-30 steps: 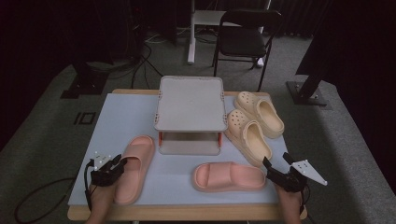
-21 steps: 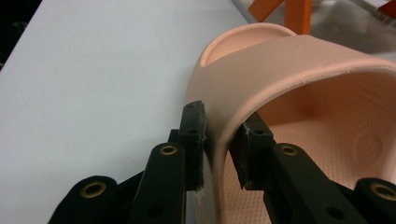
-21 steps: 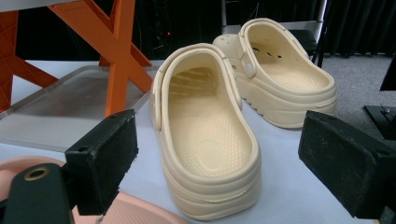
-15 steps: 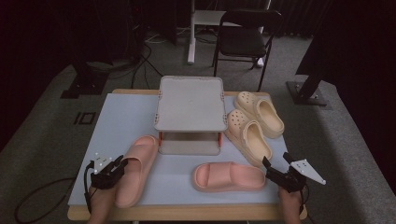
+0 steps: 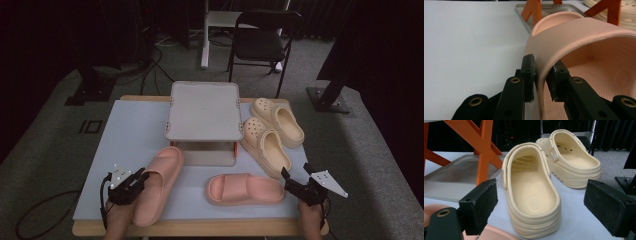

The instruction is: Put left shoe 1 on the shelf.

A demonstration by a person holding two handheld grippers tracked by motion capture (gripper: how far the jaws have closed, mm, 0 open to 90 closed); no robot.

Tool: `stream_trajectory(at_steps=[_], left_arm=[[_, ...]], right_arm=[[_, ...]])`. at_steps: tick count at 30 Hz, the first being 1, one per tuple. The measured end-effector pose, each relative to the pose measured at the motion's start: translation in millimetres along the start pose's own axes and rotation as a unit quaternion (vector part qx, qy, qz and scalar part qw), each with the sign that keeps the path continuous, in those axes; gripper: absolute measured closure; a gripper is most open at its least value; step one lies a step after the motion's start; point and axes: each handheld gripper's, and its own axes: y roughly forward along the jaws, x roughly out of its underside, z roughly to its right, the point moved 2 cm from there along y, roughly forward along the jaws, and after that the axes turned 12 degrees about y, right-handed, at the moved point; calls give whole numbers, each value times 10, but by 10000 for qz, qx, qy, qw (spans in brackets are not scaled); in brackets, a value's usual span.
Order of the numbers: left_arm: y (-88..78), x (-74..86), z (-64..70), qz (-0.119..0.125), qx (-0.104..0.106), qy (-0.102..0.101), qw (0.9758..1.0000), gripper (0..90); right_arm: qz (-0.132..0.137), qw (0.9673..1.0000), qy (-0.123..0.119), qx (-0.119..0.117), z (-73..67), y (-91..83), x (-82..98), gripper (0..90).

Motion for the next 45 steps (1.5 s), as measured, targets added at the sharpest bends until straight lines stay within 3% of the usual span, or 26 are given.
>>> stream_trajectory(at_steps=[8,17,31,45], left_arm=[[152,-97,146,17,136,98,9999,762],[404,-226,238,35,93,58,9999,763],[747,-335,277,68,-223,-19,9997,762],[1048,-497,353,96,-704,-189,9973,760]], right_arm=[[7,10000,-15,27,9,-11,-7,113],[-22,10000,-6,24,17,-8,-4,113],[-33,10000,24,-32,29,-6,-4,113],[-48,9999,102,-77,59,-5,-1,113]])
